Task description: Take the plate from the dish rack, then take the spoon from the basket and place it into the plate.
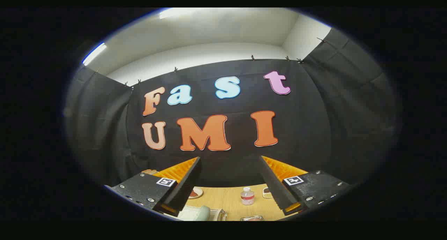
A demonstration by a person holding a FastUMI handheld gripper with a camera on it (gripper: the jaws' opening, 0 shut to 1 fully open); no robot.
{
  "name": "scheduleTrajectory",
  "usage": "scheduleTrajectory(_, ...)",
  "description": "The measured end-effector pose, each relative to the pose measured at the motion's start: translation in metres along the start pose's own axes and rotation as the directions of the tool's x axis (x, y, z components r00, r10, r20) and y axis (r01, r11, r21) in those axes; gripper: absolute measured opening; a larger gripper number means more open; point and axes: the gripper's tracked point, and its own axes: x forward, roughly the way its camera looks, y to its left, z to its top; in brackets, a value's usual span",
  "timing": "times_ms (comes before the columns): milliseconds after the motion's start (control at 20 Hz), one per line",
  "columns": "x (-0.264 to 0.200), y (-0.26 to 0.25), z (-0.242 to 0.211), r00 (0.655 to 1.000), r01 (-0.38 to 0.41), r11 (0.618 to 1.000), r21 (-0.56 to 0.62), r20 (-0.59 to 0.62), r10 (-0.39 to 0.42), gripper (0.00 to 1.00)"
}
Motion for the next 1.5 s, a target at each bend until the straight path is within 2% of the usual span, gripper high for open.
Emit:
scheduleTrajectory(400,-0.005,-0.001,0.006,1.000,0.001,1.000,0.007,0.003,-0.001,0.96)
scheduleTrajectory(1000,-0.006,0.022,-0.005,0.999,-0.048,0.999,-0.009,-0.021,0.048,0.96)
scheduleTrajectory(1500,-0.010,0.039,-0.031,0.994,-0.077,0.996,-0.042,-0.078,0.074,0.97)
